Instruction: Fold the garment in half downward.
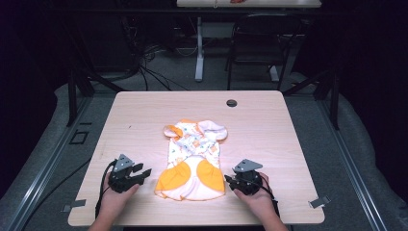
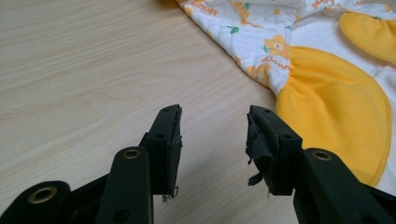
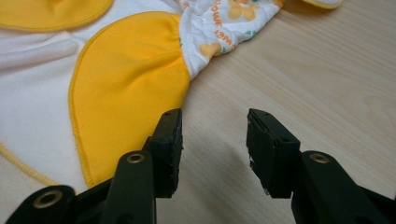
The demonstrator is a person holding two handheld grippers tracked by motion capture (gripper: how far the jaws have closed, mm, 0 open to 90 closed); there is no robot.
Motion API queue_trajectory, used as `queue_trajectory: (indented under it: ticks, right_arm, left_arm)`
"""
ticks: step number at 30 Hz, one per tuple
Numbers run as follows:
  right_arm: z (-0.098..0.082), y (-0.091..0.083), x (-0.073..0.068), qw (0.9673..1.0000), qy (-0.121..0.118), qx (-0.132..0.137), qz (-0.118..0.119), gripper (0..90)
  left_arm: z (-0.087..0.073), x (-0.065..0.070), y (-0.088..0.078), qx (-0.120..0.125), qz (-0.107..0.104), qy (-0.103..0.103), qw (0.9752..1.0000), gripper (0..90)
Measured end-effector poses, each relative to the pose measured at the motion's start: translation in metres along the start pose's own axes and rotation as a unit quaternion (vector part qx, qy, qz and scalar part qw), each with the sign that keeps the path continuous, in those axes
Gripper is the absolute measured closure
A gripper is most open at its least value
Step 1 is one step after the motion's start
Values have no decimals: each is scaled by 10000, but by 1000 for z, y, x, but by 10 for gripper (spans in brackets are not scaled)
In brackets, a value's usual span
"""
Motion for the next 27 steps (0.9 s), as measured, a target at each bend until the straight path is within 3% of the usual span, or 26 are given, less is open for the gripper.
queue_trajectory:
  ticks: [4, 6, 9, 10, 13, 16, 18, 22, 25, 27]
  right_arm:
    - [0, -1, -1, 9999, -164, 7, -3, 589]
    - [0, -1, -1, 9999, -136, 26, 24, 623]
    - [1, -1, 0, 9999, -86, 13, 103, 672]
    - [2, 0, 1, 9997, -66, -9, 222, 731]
    - [5, 2, 0, 9996, -84, -75, 278, 786]
    - [16, 3, -6, 9982, -303, -169, 483, 869]
    - [21, 6, -10, 9971, -380, -202, 621, 890]
    - [37, 15, -14, 9951, -615, -312, 708, 893]
    - [48, 19, -14, 9940, -745, -354, 715, 893]
    - [59, 27, -12, 9938, -803, -369, 677, 891]
  left_arm:
    - [1, 2, 2, -90, -12, 70, 9999, 543]
    - [1, 3, 2, -79, -18, 118, 9999, 550]
    - [3, 5, 3, -51, -161, 171, 9997, 636]
    - [6, 9, 5, -126, -256, 241, 9993, 692]
    - [10, 13, 10, -207, -344, 348, 9986, 793]
    - [19, 21, 17, -280, -467, 518, 9972, 869]
    - [26, 27, 27, -458, -640, 607, 9950, 886]
    - [36, 27, 43, -562, -810, 581, 9934, 892]
    - [43, 26, 51, -654, -800, 660, 9925, 892]
    - [50, 22, 59, -701, -862, 604, 9920, 891]
Point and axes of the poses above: each handheld gripper's, and its own axes: y roughly forward along the jaws, z roughly out of its top, x roughly to its right, the point moved 1 cm from there along y, roughly forward along the jaws, and after that the axes turned 9 degrees about -z, right-handed, at the moved point
